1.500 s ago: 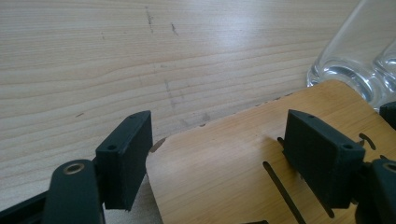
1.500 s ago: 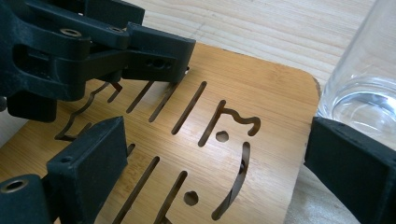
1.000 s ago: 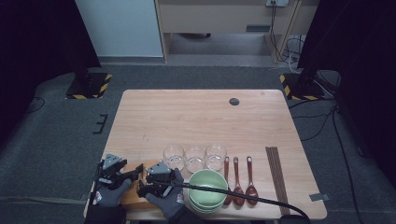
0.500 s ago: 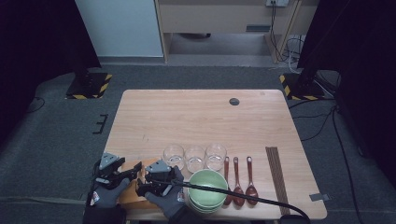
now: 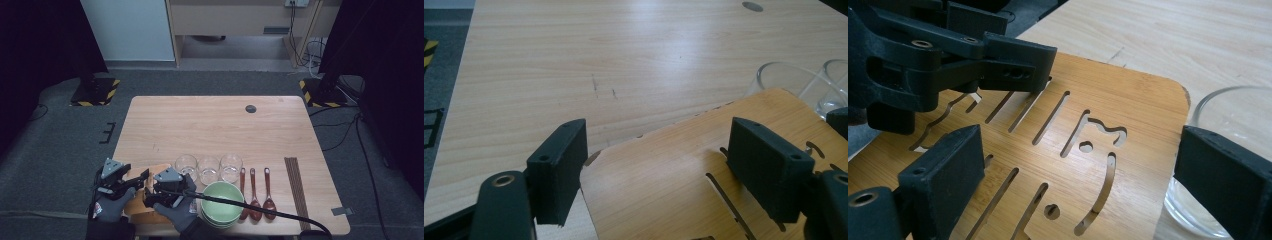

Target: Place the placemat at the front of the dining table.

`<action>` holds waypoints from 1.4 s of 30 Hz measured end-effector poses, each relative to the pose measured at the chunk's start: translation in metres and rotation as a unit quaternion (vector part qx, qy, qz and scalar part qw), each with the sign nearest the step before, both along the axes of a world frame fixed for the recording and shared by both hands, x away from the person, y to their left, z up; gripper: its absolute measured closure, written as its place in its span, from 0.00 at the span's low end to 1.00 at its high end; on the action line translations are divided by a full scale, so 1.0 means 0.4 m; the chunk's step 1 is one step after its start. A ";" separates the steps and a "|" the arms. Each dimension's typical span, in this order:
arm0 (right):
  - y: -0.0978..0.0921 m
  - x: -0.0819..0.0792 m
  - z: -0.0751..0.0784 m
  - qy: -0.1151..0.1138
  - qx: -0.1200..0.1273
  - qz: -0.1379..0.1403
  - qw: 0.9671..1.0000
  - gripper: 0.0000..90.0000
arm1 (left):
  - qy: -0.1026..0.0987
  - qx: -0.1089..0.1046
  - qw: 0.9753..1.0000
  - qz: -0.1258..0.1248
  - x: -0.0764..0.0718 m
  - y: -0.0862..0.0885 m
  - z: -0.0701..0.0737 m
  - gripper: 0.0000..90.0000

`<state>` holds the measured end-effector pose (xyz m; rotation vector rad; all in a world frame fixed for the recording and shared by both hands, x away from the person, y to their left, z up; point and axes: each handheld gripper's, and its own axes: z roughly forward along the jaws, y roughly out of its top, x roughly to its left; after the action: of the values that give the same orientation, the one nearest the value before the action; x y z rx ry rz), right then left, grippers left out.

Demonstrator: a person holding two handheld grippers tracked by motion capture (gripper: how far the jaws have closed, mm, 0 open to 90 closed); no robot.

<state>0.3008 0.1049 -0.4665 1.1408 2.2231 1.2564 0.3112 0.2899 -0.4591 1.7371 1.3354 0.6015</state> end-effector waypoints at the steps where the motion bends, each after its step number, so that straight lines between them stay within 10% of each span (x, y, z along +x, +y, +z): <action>1: -0.002 0.001 0.005 -0.001 0.002 0.000 1.000 0.07 | -0.003 0.000 1.000 0.000 0.001 -0.001 0.006 0.27; 42: -0.075 0.029 0.203 -0.069 0.015 -0.023 0.997 0.07 | -0.066 -0.001 0.998 -0.026 0.052 -0.074 0.212 0.27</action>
<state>0.3126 0.0750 -0.3853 1.0743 2.0727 1.3135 0.3319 0.2604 -0.3742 1.6950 1.1968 0.6731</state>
